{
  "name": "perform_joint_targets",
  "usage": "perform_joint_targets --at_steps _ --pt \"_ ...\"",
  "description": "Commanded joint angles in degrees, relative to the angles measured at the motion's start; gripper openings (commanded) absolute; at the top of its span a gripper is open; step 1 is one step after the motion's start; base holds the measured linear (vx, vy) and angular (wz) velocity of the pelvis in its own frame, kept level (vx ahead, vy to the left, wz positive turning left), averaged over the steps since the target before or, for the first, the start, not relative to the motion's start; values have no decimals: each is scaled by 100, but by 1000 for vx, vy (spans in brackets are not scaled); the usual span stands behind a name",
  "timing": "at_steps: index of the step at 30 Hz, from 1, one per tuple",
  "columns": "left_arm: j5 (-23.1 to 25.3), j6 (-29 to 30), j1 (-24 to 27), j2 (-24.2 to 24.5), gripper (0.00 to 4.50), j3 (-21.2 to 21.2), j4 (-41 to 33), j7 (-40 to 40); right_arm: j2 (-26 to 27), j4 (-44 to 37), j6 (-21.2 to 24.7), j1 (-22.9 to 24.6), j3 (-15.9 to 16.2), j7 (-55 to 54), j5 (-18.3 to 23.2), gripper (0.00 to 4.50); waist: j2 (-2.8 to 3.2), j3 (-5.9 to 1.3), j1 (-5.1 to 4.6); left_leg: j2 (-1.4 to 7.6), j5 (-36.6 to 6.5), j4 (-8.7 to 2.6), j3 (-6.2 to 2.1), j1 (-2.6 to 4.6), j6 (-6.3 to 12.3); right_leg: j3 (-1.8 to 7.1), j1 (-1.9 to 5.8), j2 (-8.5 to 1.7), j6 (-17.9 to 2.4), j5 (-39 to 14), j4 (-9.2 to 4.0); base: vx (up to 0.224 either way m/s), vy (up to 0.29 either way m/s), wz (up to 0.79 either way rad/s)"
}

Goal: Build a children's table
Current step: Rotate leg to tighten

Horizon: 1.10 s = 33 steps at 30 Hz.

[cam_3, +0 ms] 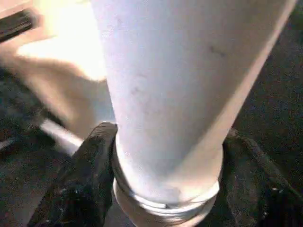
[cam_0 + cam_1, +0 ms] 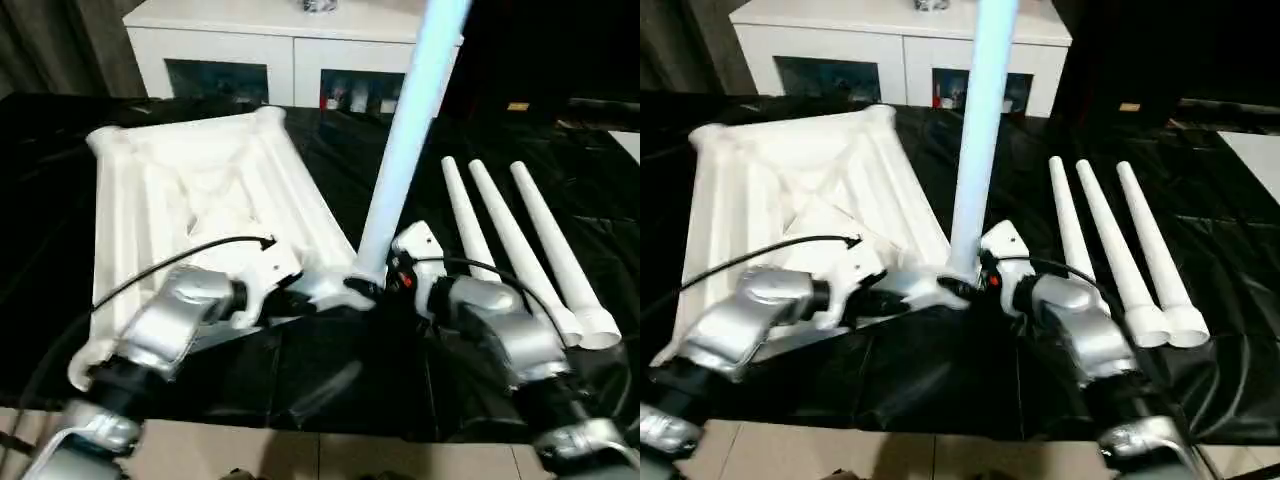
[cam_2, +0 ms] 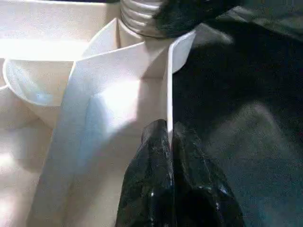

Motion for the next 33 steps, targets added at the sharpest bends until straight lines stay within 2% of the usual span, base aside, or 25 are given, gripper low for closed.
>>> perform_joint_targets --at_steps 1,2,3,4,5,6,7,9,10,11,12,13,14,15,18,19,21,22,23,24,25,28,31,33 --pt "-124 135 -232 -596 0 215 155 735 366 527 262 -180 -296 -1186 -203 272 10 -298 -57 315 -1676 -492 -184 119 -121 240 242 -372 -1218 -2027 -484 0 0 0" --pt "-98 225 -293 -779 0 249 249 980 522 685 303 -253 -387 -1517 -208 272 -12 -304 -66 310 -1762 -488 -201 135 -161 233 257 -389 -1133 -2284 -516 0 0 0" --pt "-66 321 -364 -993 0 296 355 1273 685 888 326 -349 -454 -1892 -252 272 5 -326 -58 313 -1702 -487 -222 138 -190 241 267 -407 -1045 -2397 -520 0 0 0" --pt "-19 425 -435 -1201 0 373 469 1618 821 1091 321 -443 -493 -2250 -317 272 18 -327 -78 310 -1627 -485 -204 132 -205 252 244 -384 -1040 -2263 -523 0 0 0" --pt "0 441 -456 -1259 0 394 507 1724 863 1152 316 -471 -508 -2343 -323 272 13 -331 -71 307 -1605 -489 -210 134 -194 247 254 -382 -1031 -2205 -525 0 0 0" --pt "88 488 -544 -1491 0 467 666 2151 1046 1425 297 -593 -585 -2742 -342 272 12 -344 -71 308 -1487 -488 -203 108 -153 251 273 -376 -1044 -1960 -497 0 0 0" --pt "164 493 -633 -1730 0 557 841 2625 1232 1732 211 -738 -668 -3161 -352 272 15 -334 -67 298 -1550 -484 -196 131 -117 242 255 -366 -1026 -1975 -521 0 0 0" --pt "222 467 -679 -1835 0 575 928 2849 1320 1898 123 -825 -680 -3306 -362 272 20 -347 -80 287 -1579 -472 -184 146 -106 246 238 -364 -1029 -1977 -527 0 0 0" --pt "307 444 -707 -1921 0 576 978 3023 1454 2079 -9 -953 -803 -3499 -315 272 -3 -353 -73 288 -1539 -474 -186 115 -62 241 255 -374 -989 -1944 -526 0 0 0" --pt "318 447 -704 -1936 0 578 975 3035 1496 2123 -33 -994 -830 -3465 -283 272 1 -361 -60 292 -1492 -473 -190 114 -43 239 266 -380 -976 -1874 -518 0 0 0" --pt "328 443 -705 -1937 0 575 974 3036 1507 2134 -45 -1007 -832 -3457 -293 272 5 -365 -57 293 -1397 -479 -190 90 9 237 281 -371 -984 -1685 -494 0 0 0" --pt "365 418 -696 -1924 0 556 949 3014 1541 2139 -146 -1044 -818 -3370 -338 272 -27 -370 -52 290 -1320 -477 -178 85 71 234 285 -368 -992 -1550 -488 0 0 0" --pt "376 416 -697 -1926 0 551 945 3034 1564 2117 -231 -1058 -798 -3151 -318 272 -19 -365 -41 289 -1309 -474 -177 82 118 233 288 -378 -1001 -1562 -483 0 0 0" --pt "376 416 -697 -1926 0 551 945 3034 1564 2117 -231 -1058 -798 -3151 -318 328 -19 -365 -41 289 -1309 -474 -177 82 118 233 288 -378 -1001 -1562 -483 0 0 0" --pt "385 315 -573 -1566 0 447 688 2666 1475 1809 -472 -1043 -813 -2678 -195 348 -10 -360 -34 298 -1352 -483 -189 66 169 227 298 -387 -987 -1686 -488 0 0 0" --pt "417 203 -523 -1443 0 377 609 2514 1411 1775 -547 -1065 -808 -2634 -210 362 -6 -358 -66 296 -1312 -501 -212 5 176 220 341 -397 -958 -1701 -477 0 0 0" --pt "442 210 -459 -1300 0 326 515 2369 1302 1628 -498 -1046 -780 -2528 -218 385 2 -380 -87 308 -1228 -488 -210 21 174 220 320 -396 -989 -1565 -467 0 0 0" --pt "419 162 -359 -1099 0 274 373 2116 1127 1397 -404 -1009 -733 -2344 -241 385 7 -378 -91 309 -1132 -470 -192 37 221 225 300 -384 -1099 -1359 -451 0 0 0" --pt "419 162 -359 -1099 0 274 373 2116 1127 1397 -404 -1009 -733 -2344 -241 395 12 -374 -89 314 -1131 -471 -189 40 236 222 297 -380 -1132 -1341 -449 0 0 0" --pt "376 171 -299 -980 0 259 276 1936 967 1220 -339 -953 -667 -2080 -238 395 12 -372 -89 315 -1091 -467 -181 50 252 221 299 -370 -1180 -1283 -439 0 0 0" --pt "335 120 -244 -868 0 234 189 1744 819 1070 -297 -894 -594 -1856 -252 395 39 -377 -75 321 -1074 -464 -181 60 261 221 300 -373 -1202 -1247 -432 0 0 0" --pt "78 -34 -32 -359 0 117 -125 849 139 421 -286 -536 -312 -563 -191 395 32 -380 -15 339 -924 -461 -166 61 337 234 323 -372 -1279 -888 -390 0 0 0" --pt "-107 -358 91 -68 0 0 -309 225 -145 192 -407 -356 -226 37 -121 395 39 -364 0 348 -971 -470 -161 65 363 240 312 -381 -1371 -938 -398 0 0 0" --pt "-236 -324 161 101 0 -42 -489 -156 -337 17 -397 -236 -134 434 -18 395 39 -353 15 357 -1083 -480 -164 80 308 244 308 -385 -1359 -1077 -407 0 0 0"
